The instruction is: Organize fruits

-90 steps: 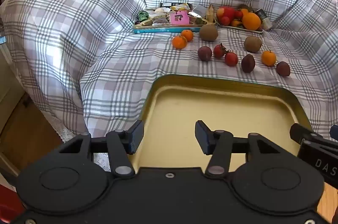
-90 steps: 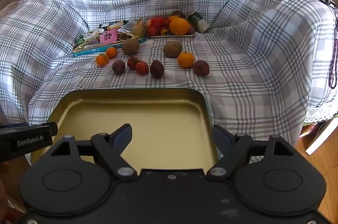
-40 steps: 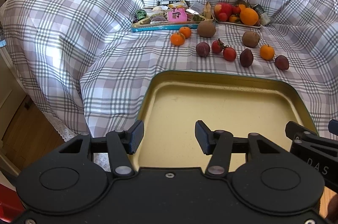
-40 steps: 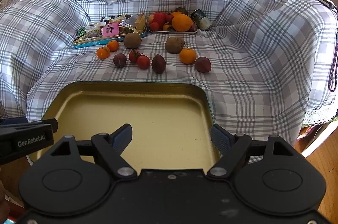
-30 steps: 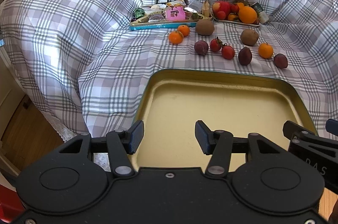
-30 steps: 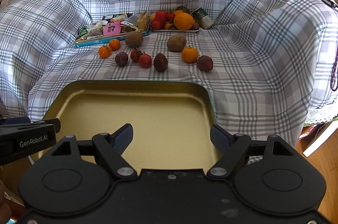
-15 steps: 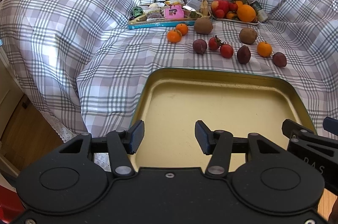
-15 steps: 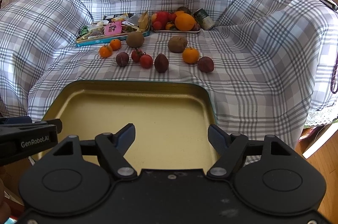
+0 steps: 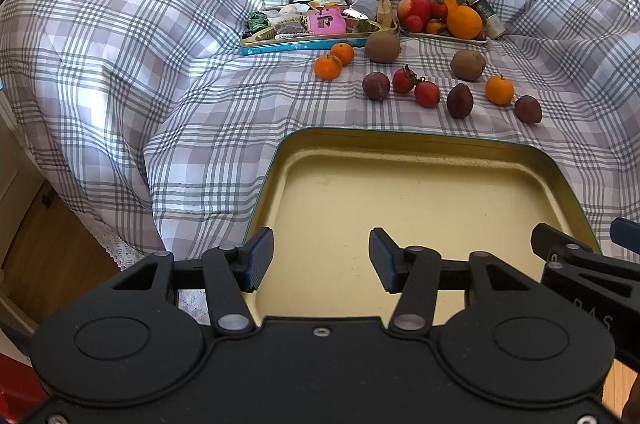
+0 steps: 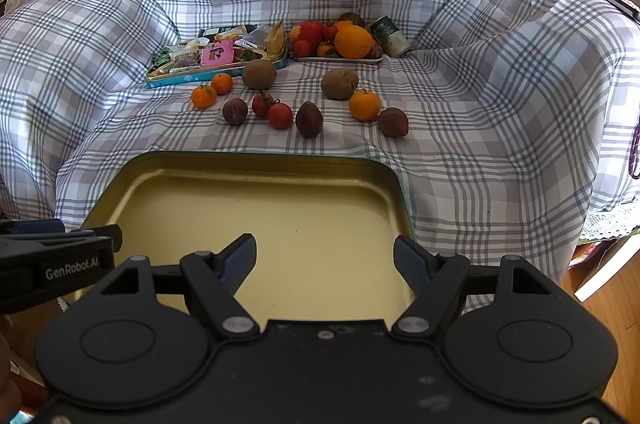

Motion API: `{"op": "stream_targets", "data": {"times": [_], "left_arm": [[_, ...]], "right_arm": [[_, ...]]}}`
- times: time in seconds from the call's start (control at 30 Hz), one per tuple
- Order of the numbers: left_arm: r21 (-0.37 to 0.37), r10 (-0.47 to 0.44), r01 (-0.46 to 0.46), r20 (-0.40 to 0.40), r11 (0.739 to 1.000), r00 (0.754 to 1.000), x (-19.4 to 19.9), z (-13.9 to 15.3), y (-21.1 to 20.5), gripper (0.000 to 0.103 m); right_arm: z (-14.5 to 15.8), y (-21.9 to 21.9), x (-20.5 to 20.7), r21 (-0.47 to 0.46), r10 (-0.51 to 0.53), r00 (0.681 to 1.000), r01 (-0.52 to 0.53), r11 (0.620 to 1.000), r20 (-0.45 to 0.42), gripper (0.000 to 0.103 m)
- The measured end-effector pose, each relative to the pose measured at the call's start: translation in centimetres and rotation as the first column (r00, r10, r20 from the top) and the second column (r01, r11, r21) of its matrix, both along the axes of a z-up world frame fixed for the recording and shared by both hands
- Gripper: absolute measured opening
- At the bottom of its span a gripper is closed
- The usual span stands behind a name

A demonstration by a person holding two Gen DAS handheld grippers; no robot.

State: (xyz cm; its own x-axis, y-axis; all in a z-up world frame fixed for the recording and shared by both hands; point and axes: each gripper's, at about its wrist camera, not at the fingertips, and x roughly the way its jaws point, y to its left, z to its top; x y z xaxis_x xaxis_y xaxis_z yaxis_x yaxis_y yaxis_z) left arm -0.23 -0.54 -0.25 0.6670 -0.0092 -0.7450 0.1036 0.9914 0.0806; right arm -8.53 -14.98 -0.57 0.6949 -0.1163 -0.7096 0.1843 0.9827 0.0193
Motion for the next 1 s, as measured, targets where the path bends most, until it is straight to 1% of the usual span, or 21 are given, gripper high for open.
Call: {"op": "stream_targets", "data": {"times": [0.2, 0.37, 0.47, 0.6, 0.73, 0.83, 1.0], "left_arm": [[-0.016, -0.022, 0.022, -0.013, 1.000, 1.000, -0.1, -0.1, 0.0, 0.059], [-0.012, -0.037, 0.037, 0.006, 0.999, 0.999, -0.4, 0.2, -0.2, 0.059], [-0.014, -0.036, 0.035, -0.011, 0.999, 0.999, -0.2, -0.1, -0.2, 0.059], [-0.046, -0.030, 0.028, -0.044, 0.999, 0.999, 0.1, -0.5, 0.2, 0.058], [-0.070, -0.017, 0.013, -0.057, 0.997, 0.998, 0.3, -0.8, 0.5, 0.058], [-0.078, -0.010, 0.005, -0.066, 0.997, 0.998, 0.5, -1.1, 0.6, 0.058], [-0.084, 0.002, -0.008, -0.071, 0.996, 0.997, 1.2, -1.3, 0.8, 0.057]], "right_arm": [[0.0, 0.0, 0.0, 0.000, 0.004, 1.000, -0.004, 1.000, -0.003, 0.079], [-0.1, 0.0, 0.0, 0.003, 0.009, 1.000, -0.009, 1.000, -0.009, 0.079], [-0.2, 0.0, 0.1, 0.005, 0.013, 1.000, -0.013, 1.000, -0.014, 0.079], [-0.5, 0.0, 0.3, 0.010, 0.021, 0.999, -0.021, 1.000, -0.027, 0.079], [-1.0, 0.0, 0.5, 0.021, 0.036, 0.998, -0.035, 0.999, -0.044, 0.078], [-1.3, 0.2, 0.8, 0.027, 0.053, 0.997, -0.051, 0.998, -0.055, 0.075], [-1.7, 0.2, 1.2, 0.030, 0.059, 0.997, -0.058, 0.998, -0.056, 0.075]]}}
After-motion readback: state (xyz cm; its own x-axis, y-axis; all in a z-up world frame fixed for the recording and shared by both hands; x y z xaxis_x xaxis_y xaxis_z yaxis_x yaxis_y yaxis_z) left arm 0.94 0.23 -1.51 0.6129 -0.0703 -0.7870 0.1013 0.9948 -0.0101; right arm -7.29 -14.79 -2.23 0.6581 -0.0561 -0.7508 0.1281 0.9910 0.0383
